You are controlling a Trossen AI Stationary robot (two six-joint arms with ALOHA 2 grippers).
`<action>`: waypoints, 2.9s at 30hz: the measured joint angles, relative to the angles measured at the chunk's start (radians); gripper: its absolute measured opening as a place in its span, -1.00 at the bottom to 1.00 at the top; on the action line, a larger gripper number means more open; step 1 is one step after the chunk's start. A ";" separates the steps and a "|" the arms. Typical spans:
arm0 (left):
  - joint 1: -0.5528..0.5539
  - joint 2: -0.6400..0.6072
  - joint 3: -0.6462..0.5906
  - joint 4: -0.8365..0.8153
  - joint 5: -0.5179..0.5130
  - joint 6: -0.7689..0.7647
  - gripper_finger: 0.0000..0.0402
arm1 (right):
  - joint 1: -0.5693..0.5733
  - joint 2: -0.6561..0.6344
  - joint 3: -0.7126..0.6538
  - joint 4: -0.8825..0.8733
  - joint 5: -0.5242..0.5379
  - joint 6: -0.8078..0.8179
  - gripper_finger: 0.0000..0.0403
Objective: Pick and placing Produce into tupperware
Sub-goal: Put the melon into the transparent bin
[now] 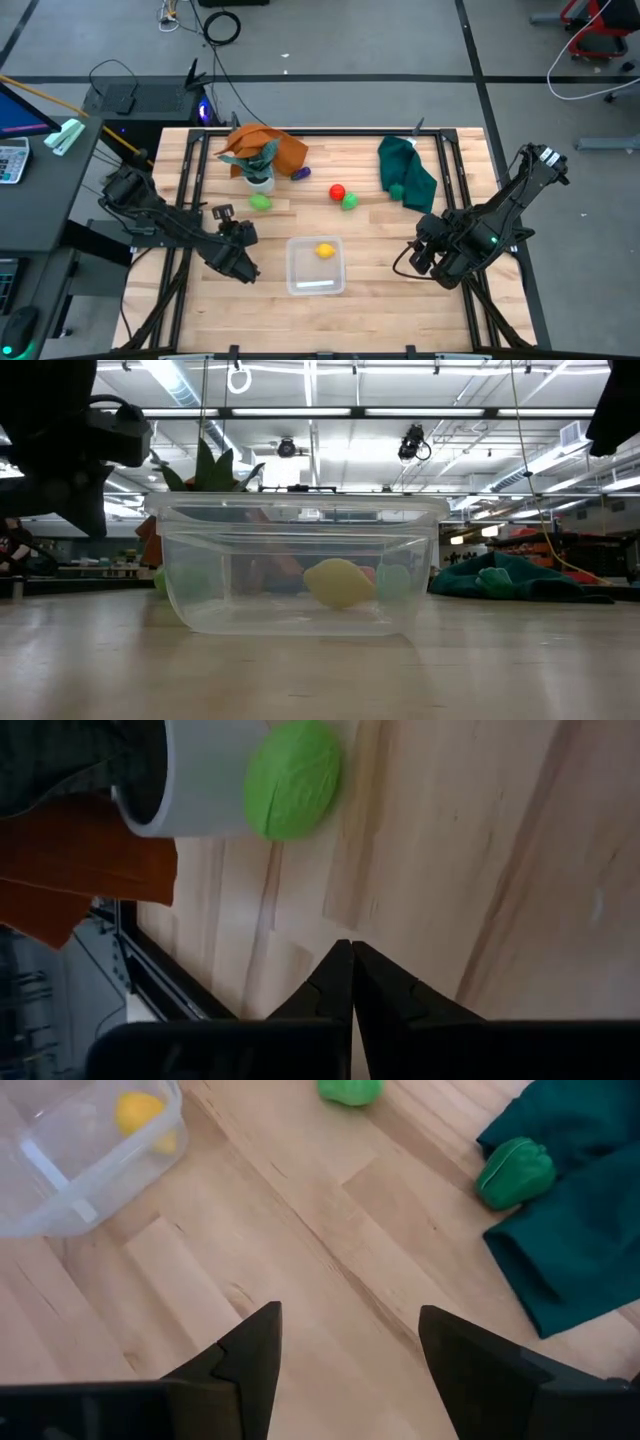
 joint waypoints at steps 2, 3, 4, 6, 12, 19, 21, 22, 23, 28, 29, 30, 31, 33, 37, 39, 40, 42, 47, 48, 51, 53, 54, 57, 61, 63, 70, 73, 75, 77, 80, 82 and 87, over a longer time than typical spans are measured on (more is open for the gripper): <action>0.000 0.000 0.000 -0.001 0.001 0.034 -0.93 | 0.000 0.000 0.000 0.001 0.000 0.008 -0.01; 0.000 0.000 0.000 0.000 0.003 0.067 -0.93 | 0.000 0.000 0.000 0.001 0.000 0.013 -0.01; 0.000 0.000 0.000 0.004 0.004 0.096 -0.92 | 0.000 0.000 0.000 0.001 0.001 0.020 -0.01; 0.001 0.000 0.000 0.012 0.010 0.123 -0.91 | 0.000 0.000 0.000 0.001 0.005 0.027 -0.01; 0.003 0.000 0.000 0.065 -0.022 0.081 -0.93 | 0.000 0.000 0.000 0.001 0.008 0.038 -0.01; 0.050 0.000 -0.003 0.128 -0.097 0.074 -0.86 | 0.000 0.000 0.000 0.003 0.020 0.052 -0.01; 0.071 0.000 -0.003 0.131 -0.122 0.049 -0.80 | 0.000 0.000 0.000 0.004 0.022 0.052 -0.01; 0.082 -0.002 -0.003 0.136 -0.128 0.034 -0.77 | 0.000 0.000 0.000 0.004 0.024 0.052 -0.01; 0.091 -0.007 -0.003 0.144 -0.127 0.013 -0.74 | 0.000 0.000 0.000 0.004 0.027 0.052 -0.01; 0.108 -0.051 -0.002 0.257 -0.115 -0.038 -0.60 | 0.000 0.000 0.000 0.004 0.030 0.049 -0.01; 0.105 -0.062 -0.001 0.282 -0.110 -0.005 -0.58 | 0.000 0.000 0.000 0.004 0.030 0.049 -0.01; 0.100 -0.070 -0.001 0.299 -0.106 0.049 -0.55 | 0.000 0.000 0.000 0.004 0.030 0.048 -0.01; 0.096 -0.075 -0.001 0.314 -0.104 0.112 -0.53 | 0.000 0.000 0.000 0.004 0.030 0.048 -0.01; 0.094 -0.076 -0.001 0.322 -0.100 0.232 -0.51 | 0.000 0.000 0.000 0.004 0.032 0.043 -0.01; 0.111 -0.076 -0.016 0.310 -0.093 0.337 -0.49 | 0.000 0.000 0.000 0.004 0.035 0.037 -0.01; 0.129 -0.076 -0.030 0.309 -0.093 0.339 -0.51 | 0.000 0.000 0.000 0.004 0.035 0.037 -0.01; 0.137 -0.076 -0.036 0.310 -0.093 0.339 -0.51 | 0.000 0.000 0.000 0.004 0.035 0.037 -0.01; 0.147 -0.076 -0.047 0.316 -0.093 0.351 -0.53 | 0.000 0.000 0.000 0.004 0.035 0.037 -0.01; 0.166 -0.076 -0.058 0.333 -0.093 0.467 -0.50 | 0.000 0.001 0.000 0.004 0.035 0.037 -0.01; 0.168 -0.076 -0.058 0.330 -0.092 0.509 -0.49 | 0.000 0.001 0.000 0.004 0.035 0.038 -0.01; 0.172 -0.076 -0.058 0.310 -0.090 0.621 -0.48 | 0.000 0.001 0.000 0.004 0.037 0.038 -0.01; 0.172 -0.076 -0.058 0.313 -0.090 0.634 -0.49 | 0.000 0.000 0.000 0.004 0.050 0.038 -0.01; 0.172 -0.076 -0.058 0.312 -0.089 0.634 -0.50 | 0.000 0.000 0.000 0.004 0.056 0.038 -0.01; 0.172 -0.076 -0.058 0.312 -0.089 0.636 -0.54 | 0.000 0.001 0.001 0.006 0.059 0.038 -0.01; 0.172 -0.076 -0.058 0.313 -0.089 0.617 -0.58 | 0.000 0.001 0.001 0.007 0.059 0.038 -0.01; 0.172 -0.076 -0.058 0.314 -0.089 0.584 -0.60 | 0.000 0.001 0.000 0.010 0.059 0.039 -0.01; 0.210 -0.075 -0.058 0.401 -0.082 0.534 -0.44 | 0.000 0.001 0.000 0.012 0.059 0.038 -0.01; 0.237 -0.075 -0.058 0.416 -0.081 0.492 -0.27 | 0.000 0.001 0.000 0.013 0.056 0.032 -0.01; 0.248 -0.075 -0.058 0.415 -0.074 0.480 -0.13 | 0.000 0.001 0.000 0.017 0.055 0.025 -0.01; 0.253 -0.075 -0.058 0.415 -0.064 0.478 0.02 | 0.000 0.001 0.000 0.022 0.053 0.022 -0.01; 0.256 -0.075 -0.058 0.416 -0.062 0.479 0.25 | 0.000 0.001 0.000 0.023 0.052 0.022 -0.01; 0.256 -0.075 -0.058 0.416 -0.063 0.491 0.39 | 0.000 0.001 0.000 0.023 0.052 0.021 -0.01; 0.264 -0.075 -0.103 0.487 -0.056 0.557 0.66 | 0.000 0.001 0.000 0.026 0.052 0.020 -0.01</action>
